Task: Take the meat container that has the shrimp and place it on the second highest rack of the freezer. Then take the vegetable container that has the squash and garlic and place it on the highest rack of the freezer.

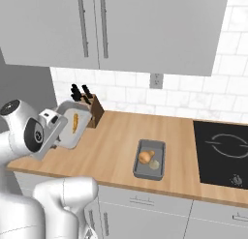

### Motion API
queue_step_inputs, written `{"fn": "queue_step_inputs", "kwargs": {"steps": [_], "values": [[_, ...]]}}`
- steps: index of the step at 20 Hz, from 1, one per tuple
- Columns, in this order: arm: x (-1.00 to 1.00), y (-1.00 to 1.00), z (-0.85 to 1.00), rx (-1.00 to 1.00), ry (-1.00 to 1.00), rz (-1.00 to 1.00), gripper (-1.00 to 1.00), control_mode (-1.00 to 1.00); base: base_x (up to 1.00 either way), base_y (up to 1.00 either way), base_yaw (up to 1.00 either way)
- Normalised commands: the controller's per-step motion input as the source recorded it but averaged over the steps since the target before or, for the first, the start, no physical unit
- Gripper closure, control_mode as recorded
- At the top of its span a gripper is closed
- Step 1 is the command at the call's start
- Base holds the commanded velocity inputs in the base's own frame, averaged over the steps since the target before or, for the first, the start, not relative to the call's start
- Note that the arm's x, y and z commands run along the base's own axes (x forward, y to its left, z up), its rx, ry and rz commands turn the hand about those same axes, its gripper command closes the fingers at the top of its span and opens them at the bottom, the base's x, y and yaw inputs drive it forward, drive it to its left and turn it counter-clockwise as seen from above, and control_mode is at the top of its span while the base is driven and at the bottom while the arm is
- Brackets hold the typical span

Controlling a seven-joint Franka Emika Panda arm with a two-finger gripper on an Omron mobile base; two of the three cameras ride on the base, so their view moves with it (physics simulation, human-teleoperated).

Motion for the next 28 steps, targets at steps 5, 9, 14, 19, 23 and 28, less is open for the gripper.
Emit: {"fn": "queue_step_inputs", "kwargs": {"steps": [5, 9, 14, 19, 23, 28], "values": [[0.0, -0.56, 0.1, 0.0, 0.01, 0.0, 1.0, -1.0, 0.0, 0.0, 0.0], [0.0, -0.03, -0.02, 0.0, 0.0, 0.0, 1.0, -1.0, 0.0, 0.0, 0.0], [-0.08, 0.03, -0.06, -0.02, 0.0, 0.0, 1.0, 1.0, -0.4, 0.02, 0.0], [0.0, 0.0, 0.0, 0.0, 0.0, 0.0, 1.0, 1.0, -1.0, 0.44, 0.0], [0.0, 0.0, 0.0, 0.0, 0.0, 0.0, 1.0, 1.0, -0.99, 0.93, 0.0], [0.0, 0.0, 0.0, 0.0, 0.0, 0.0, 1.0, 1.0, -0.93, 0.8, -0.02]]}}
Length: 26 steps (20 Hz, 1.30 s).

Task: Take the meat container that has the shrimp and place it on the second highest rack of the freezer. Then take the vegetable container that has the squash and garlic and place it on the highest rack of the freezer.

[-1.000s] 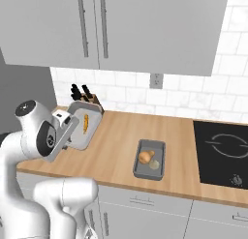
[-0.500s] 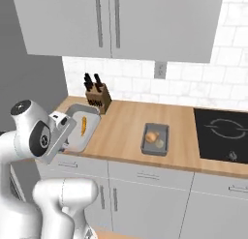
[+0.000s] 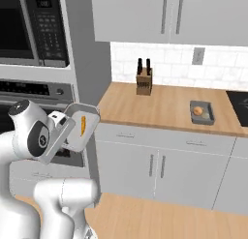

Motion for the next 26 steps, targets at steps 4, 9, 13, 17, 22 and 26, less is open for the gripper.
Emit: {"fn": "queue_step_inputs", "kwargs": {"steps": [4, 9, 13, 17, 22, 26], "values": [[0.0, 0.0, 0.0, 0.0, 0.0, 0.0, 1.0, 1.0, -0.95, 0.24, -0.2], [0.0, 0.0, 0.0, 0.0, 0.0, 0.0, 1.0, 1.0, -0.97, 0.39, -0.2], [0.0, 0.0, 0.0, 0.0, 0.0, 0.0, 1.0, 1.0, -0.68, 0.87, 0.0], [0.0, 0.0, 0.0, 0.0, 0.0, 0.0, 1.0, 1.0, -0.44, 1.0, 0.29], [0.0, 0.0, 0.0, 0.0, 0.0, 0.0, 1.0, 1.0, -0.32, 1.0, 0.36], [0.0, 0.0, 0.0, 0.0, 0.0, 0.0, 1.0, 1.0, -0.28, 1.0, 0.36]]}}
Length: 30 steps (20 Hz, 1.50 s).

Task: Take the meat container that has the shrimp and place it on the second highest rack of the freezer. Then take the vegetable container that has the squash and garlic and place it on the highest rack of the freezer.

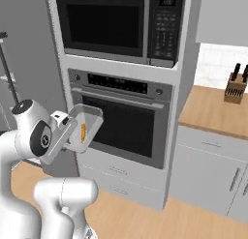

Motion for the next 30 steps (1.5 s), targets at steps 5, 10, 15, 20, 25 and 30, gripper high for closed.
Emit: {"fn": "queue_step_inputs", "kwargs": {"steps": [5, 10, 15, 20, 25, 30], "values": [[0.0, 0.0, 0.0, 0.0, 0.0, 0.0, 1.0, 1.0, -0.09, 1.0, 0.35], [0.0, 0.0, 0.0, 0.0, 0.0, 0.0, 1.0, 1.0, 0.0, 1.0, 0.36], [0.0, 0.0, 0.0, 0.0, 0.0, 0.0, 1.0, 1.0, 0.07, 0.91, 0.36], [0.0, 0.0, 0.0, 0.0, 0.0, 0.0, 1.0, 1.0, 0.03, 0.37, 0.14], [0.0, 0.0, 0.0, 0.0, 0.0, 0.0, 1.0, 1.0, 0.6, 0.34, 0.0], [0.0, 0.0, 0.0, 0.0, 0.0, 0.0, 1.0, 1.0, 0.55, 0.24, 0.0]]}}
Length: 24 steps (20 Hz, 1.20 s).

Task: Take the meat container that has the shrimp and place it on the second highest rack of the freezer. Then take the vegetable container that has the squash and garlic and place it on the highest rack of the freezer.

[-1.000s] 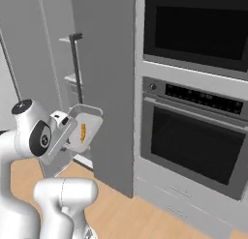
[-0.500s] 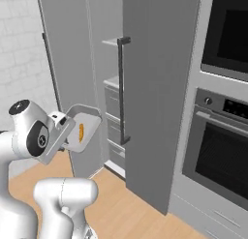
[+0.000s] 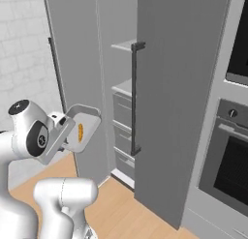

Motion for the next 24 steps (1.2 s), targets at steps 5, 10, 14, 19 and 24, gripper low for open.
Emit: {"fn": "queue_step_inputs", "kwargs": {"steps": [5, 10, 14, 19, 24], "values": [[0.0, 0.0, 0.0, 0.0, 0.0, 0.0, 1.0, 1.0, 0.67, 0.02, -0.02], [0.0, 0.0, 0.0, 0.0, 0.0, 0.0, 1.0, 1.0, 0.75, 0.23, -0.02], [0.0, 0.0, 0.0, 0.0, 0.0, 0.0, 1.0, 1.0, 0.58, 0.12, -0.01], [0.0, 0.0, 0.0, 0.0, 0.0, 0.0, 1.0, 1.0, 0.49, 0.0, 0.0], [0.0, 0.0, 0.0, 0.0, 0.0, 0.0, 1.0, 1.0, 0.45, 0.2, -0.02]]}}
